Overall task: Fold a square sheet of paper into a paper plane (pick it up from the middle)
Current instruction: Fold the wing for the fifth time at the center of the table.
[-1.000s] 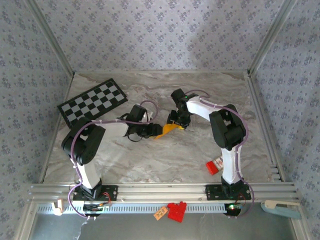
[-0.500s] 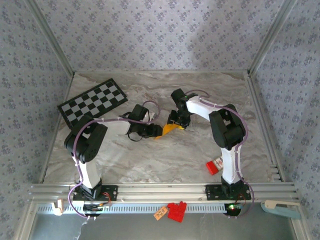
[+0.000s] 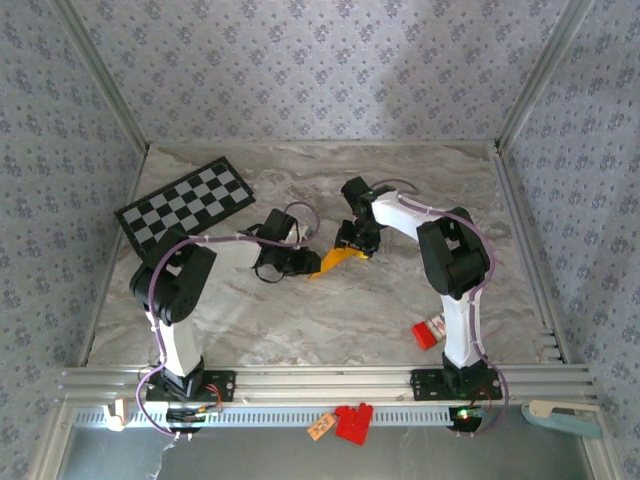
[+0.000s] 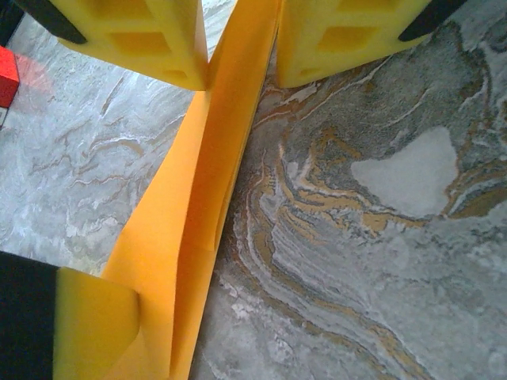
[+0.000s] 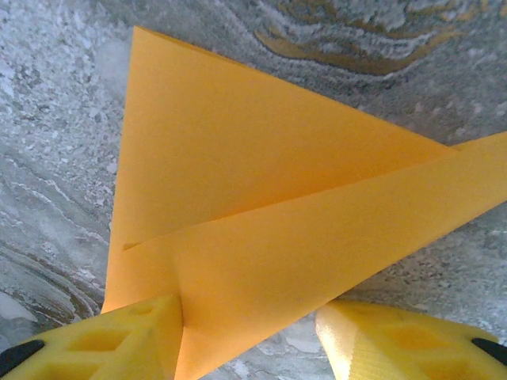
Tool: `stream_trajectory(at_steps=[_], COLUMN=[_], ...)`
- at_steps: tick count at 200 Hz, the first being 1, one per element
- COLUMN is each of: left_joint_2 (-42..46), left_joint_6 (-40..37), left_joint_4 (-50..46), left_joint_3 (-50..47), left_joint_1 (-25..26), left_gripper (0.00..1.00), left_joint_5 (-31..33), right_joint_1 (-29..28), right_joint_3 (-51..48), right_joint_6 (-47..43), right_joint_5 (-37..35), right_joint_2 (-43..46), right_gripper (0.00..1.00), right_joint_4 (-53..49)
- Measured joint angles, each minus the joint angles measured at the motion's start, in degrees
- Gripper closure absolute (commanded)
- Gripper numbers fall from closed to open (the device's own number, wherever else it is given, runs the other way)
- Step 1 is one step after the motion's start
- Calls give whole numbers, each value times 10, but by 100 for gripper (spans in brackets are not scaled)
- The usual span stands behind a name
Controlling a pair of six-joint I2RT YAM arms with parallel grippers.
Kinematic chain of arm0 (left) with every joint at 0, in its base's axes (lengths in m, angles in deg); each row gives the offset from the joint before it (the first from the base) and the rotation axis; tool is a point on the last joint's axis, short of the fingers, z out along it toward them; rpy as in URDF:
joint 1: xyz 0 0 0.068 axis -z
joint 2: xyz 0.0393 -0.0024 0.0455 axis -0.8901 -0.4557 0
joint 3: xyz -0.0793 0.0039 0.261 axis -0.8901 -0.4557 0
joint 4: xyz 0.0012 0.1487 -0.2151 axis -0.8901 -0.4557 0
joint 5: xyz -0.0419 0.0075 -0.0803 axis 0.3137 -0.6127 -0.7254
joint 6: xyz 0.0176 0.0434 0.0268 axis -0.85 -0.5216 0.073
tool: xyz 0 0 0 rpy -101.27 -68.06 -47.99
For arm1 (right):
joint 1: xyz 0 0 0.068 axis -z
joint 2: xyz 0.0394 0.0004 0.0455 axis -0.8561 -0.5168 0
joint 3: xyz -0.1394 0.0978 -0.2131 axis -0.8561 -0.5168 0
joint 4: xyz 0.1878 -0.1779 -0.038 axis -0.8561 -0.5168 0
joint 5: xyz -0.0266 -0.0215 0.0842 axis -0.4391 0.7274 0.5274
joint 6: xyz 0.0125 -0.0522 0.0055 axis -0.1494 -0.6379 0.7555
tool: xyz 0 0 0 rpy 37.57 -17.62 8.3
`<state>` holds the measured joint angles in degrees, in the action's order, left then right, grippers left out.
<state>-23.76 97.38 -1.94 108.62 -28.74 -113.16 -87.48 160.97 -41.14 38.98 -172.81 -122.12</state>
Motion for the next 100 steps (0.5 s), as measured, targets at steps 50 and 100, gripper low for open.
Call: stream_trajectory(at_steps=[50, 100], left_joint_2=[-1, -1], left_joint_6=[7, 12], left_joint_4=[-1, -9], left_joint_3=[0, 4], left_joint_1=[0, 0], left_gripper=[76, 71], left_joint_5=[4, 8], right_joint_1=[0, 0], right_joint_3=[3, 4], right_joint_6=[0, 0], right_joint_5=[0, 0], right_joint_2=[-2, -3], right_gripper=[46, 46], right_joint_4=[-3, -5])
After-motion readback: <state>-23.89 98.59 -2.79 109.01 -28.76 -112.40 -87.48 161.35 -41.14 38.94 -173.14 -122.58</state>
